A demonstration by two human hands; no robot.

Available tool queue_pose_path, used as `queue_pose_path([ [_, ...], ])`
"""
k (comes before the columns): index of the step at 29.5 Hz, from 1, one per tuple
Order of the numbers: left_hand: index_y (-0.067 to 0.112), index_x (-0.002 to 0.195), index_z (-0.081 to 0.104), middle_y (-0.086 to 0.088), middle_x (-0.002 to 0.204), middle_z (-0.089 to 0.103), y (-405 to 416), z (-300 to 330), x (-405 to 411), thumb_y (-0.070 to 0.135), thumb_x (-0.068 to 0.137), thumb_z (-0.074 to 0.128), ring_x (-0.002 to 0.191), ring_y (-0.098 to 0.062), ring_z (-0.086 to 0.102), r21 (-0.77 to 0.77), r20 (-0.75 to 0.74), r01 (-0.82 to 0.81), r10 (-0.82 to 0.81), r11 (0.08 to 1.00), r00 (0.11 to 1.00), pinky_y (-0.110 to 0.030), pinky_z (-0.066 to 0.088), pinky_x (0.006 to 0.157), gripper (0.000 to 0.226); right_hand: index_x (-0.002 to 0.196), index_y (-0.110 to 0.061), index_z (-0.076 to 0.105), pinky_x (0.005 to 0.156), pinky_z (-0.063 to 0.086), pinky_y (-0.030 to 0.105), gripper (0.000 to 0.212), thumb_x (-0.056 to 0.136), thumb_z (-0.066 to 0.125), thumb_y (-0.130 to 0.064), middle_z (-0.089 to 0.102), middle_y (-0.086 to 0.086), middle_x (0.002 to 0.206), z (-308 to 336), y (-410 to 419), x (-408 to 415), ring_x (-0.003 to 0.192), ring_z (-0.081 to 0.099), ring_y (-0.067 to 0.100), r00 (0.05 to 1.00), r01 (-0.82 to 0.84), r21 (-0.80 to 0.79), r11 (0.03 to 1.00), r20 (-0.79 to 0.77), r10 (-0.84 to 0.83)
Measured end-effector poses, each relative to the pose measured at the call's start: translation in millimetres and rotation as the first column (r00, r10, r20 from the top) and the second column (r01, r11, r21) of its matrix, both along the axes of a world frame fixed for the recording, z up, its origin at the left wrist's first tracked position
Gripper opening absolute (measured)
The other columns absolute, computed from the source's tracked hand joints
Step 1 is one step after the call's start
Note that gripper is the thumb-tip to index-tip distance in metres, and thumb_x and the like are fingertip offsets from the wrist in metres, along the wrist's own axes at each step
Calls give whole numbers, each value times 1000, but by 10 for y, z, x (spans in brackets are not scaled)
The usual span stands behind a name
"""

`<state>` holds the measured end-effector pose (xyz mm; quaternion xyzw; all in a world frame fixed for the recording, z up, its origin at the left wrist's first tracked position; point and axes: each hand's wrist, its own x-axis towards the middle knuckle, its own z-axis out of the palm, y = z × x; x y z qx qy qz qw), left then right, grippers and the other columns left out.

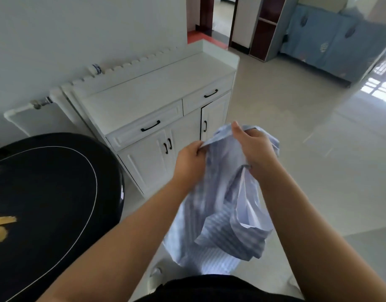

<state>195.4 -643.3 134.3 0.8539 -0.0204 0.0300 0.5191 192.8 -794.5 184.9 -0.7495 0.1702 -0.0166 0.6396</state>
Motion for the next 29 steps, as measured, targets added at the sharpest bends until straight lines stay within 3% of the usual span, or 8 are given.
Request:
queue_pose_path([
  [3, 21, 60, 40, 6, 55, 40, 223, 232, 165, 22, 98, 46, 47, -5, 34, -89, -64, 89, -94, 992, 993, -22, 32, 48, 39, 70, -28, 73, 49, 38, 20, 33, 83, 60, -55, 61, -7, 52, -15, -6, -99, 47, 50, 8, 988, -149, -53, 987, 26, 150],
  [6, 18, 66, 58, -1, 63, 60, 393, 405, 311, 26, 100, 45, 56, -14, 55, -301, -194, 18, -79, 954, 978, -28, 46, 58, 36, 88, -19, 75, 68, 45, 32, 60, 73, 53, -74, 60, 23, 112, -57, 123, -204, 74, 59, 21, 967, -255, -98, 962, -54, 250],
  [9, 13, 81, 69, -2, 72, 73, 527, 563, 472, 29, 99, 47, 65, -17, 69, -522, -308, -110, -66, 846, 949, -26, 54, 59, 33, 75, -18, 71, 75, 51, 34, 80, 48, 48, -89, 72, 7, 85, -88, 297, -307, 78, 67, 22, 917, -390, -130, 912, -139, 373],
  [12, 11, 88, 68, -4, 74, 75, 645, 676, 576, 33, 98, 50, 68, -17, 71, -616, -421, -226, -72, 755, 904, -22, 54, 55, 30, 71, -21, 70, 69, 49, 21, 63, 52, 59, -80, 72, -11, 72, -159, 435, -356, 69, 67, 8, 803, -591, -170, 788, -207, 558],
  [15, 3, 99, 64, -6, 82, 71, 764, 819, 702, 33, 99, 48, 65, -16, 69, -520, -474, -286, 7, 805, 880, -14, 45, 38, 34, 86, -19, 72, 71, 52, 20, 49, 67, 68, -64, 73, -7, 82, -189, 525, -389, 74, 68, 10, 687, -726, -208, 656, -271, 674],
  [18, -3, 126, 52, -16, 115, 60, 941, 969, 860, 26, 104, 35, 99, -27, 58, -268, -422, -186, 58, 945, 905, -18, 42, 53, 40, 93, -29, 72, 69, 54, 17, 21, 80, 69, -46, 74, -9, 90, -158, 609, -390, 83, 70, 7, 666, -743, -66, 666, -182, 724],
  [23, 8, 87, 60, -2, 74, 59, 1084, 1055, 905, 24, 100, 43, 62, -12, 56, -324, -449, 14, -167, 946, 878, -18, 48, 53, 26, 105, -59, 60, 90, 49, 23, 36, 69, 68, -61, 61, -24, 119, -113, 757, -321, 111, 59, 1, 731, -661, 173, 730, -70, 679],
  [29, 1, 79, 59, -3, 55, 63, 1132, 1037, 925, 22, 100, 47, 42, -9, 58, -478, -493, -44, -227, 877, 840, -16, 46, 42, 32, 103, -18, 71, 72, 55, 27, 26, 82, 67, -32, 72, 3, 99, 23, 897, -218, 87, 68, 18, 759, -606, 361, 709, -3, 651],
])
